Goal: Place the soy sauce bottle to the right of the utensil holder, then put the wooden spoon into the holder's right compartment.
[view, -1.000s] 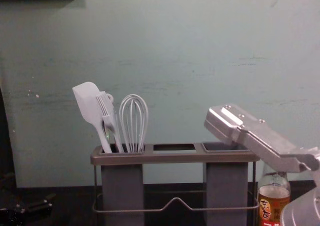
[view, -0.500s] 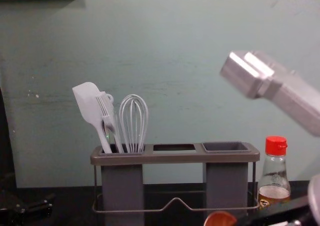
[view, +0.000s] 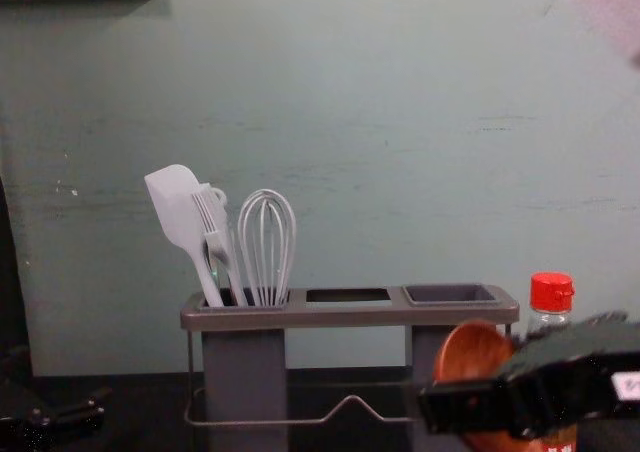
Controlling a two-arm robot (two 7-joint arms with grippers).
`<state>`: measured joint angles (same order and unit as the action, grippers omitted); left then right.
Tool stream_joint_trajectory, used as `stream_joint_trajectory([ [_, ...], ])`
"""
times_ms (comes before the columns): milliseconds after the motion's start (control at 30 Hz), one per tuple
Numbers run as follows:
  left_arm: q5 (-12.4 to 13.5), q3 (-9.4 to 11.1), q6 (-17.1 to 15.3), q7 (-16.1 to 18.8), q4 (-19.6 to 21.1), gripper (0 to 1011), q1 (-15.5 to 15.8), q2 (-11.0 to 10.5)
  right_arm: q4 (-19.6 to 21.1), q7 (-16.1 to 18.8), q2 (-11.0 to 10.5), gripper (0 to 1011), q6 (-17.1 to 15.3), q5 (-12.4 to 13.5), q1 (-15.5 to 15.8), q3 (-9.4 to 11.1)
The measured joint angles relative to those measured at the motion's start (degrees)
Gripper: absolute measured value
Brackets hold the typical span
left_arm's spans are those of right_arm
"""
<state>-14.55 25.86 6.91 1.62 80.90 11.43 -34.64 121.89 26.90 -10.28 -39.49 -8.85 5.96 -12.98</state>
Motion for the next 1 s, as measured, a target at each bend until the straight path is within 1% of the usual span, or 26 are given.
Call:
stream_joint_trajectory([
  [33,0.00,0.00,0.00,0.00,0.00,1011,0.00,0.00,0.75,-0.61,-0.18,836,1.77,0.32,0.93,0.46],
  [133,0.00,0.00,0.00,0.00,0.00,1011,0.00,0.00,1.83,-1.52,-0.48,836,4.32,0.73,2.27,1.08],
  [167,0.00,0.00,0.00,0.00,0.00,1011,0.00,0.00,2.49,-2.09,-0.69,836,5.94,0.99,3.13,1.48],
  [267,0.00,0.00,0.00,0.00,0.00,1012,0.00,0.00,3.36,-2.90,-0.99,836,8.56,1.44,4.44,2.11],
  [300,0.00,0.00,0.00,0.00,0.00,1012,0.00,0.00,4.07,-3.50,-1.23,836,10.73,1.83,5.53,2.67],
  [400,0.00,0.00,0.00,0.00,0.00,1012,0.00,0.00,4.89,-4.41,-1.50,836,13.31,2.34,6.87,3.35],
  [533,0.00,0.00,0.00,0.00,0.00,1011,0.00,0.00,6.17,-5.70,-1.91,836,17.52,3.64,9.06,4.63],
  [733,0.00,0.00,0.00,0.00,0.00,1011,0.00,0.00,7.37,-7.07,-2.32,836,21.45,5.25,11.05,5.94],
  [833,0.00,0.00,0.00,0.00,0.00,1011,0.00,0.00,7.87,-7.53,-2.62,836,22.29,5.78,11.60,6.26],
  [1000,0.00,0.00,0.00,0.00,0.00,1011,0.00,0.00,8.13,-8.31,-3.02,836,22.34,6.08,11.95,6.31],
])
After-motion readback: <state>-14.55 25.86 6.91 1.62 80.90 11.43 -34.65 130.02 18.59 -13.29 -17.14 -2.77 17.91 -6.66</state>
